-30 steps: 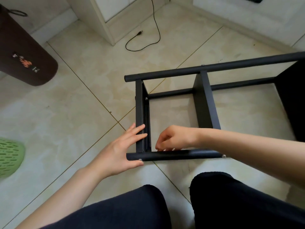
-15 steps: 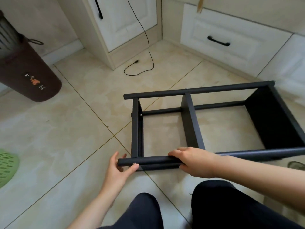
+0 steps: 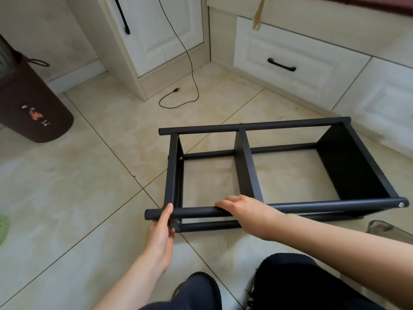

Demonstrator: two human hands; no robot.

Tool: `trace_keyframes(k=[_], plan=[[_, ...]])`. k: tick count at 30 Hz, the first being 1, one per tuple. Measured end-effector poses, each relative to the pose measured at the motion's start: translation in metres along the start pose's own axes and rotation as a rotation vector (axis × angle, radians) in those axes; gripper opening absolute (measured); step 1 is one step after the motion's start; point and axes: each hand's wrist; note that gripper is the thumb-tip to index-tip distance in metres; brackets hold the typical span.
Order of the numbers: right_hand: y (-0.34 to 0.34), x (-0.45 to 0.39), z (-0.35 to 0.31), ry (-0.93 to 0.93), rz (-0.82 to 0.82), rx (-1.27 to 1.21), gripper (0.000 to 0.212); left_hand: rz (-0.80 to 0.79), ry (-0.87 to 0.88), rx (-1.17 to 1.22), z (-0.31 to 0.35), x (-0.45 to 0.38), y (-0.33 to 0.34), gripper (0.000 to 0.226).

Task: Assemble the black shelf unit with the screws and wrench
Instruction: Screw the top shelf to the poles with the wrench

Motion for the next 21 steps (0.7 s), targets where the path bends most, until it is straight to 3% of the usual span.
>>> trace_keyframes(k=[6, 9, 15, 21], plan=[[-0.018, 0.002, 0.006, -0.019, 0.059, 0.008, 0.07, 0.007, 0.102, -0.032, 0.016, 0.004, 0.008, 0.053], [-0.033, 0.005, 0.013, -0.006, 0.138, -0.007, 0.073, -0.009, 0.198, -0.058, 0.034, 0.013, 0.017, 0.038], [-0.084, 0.016, 0.017, 0.08, 0.356, -0.074, 0.055, -0.084, 0.401, -0.02, 0.089, 0.058, 0.05, 0.053], [-0.143, 0.048, -0.001, 0.166, 0.46, -0.186, 0.046, -0.165, 0.616, -0.052, 0.145, 0.125, 0.079, 0.057]])
Point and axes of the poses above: each hand's wrist, its own x-axis away from the middle knuckle, its own y-axis out of the palm, z = x × y, and after that the axes turned 11 degrees about z, right-handed
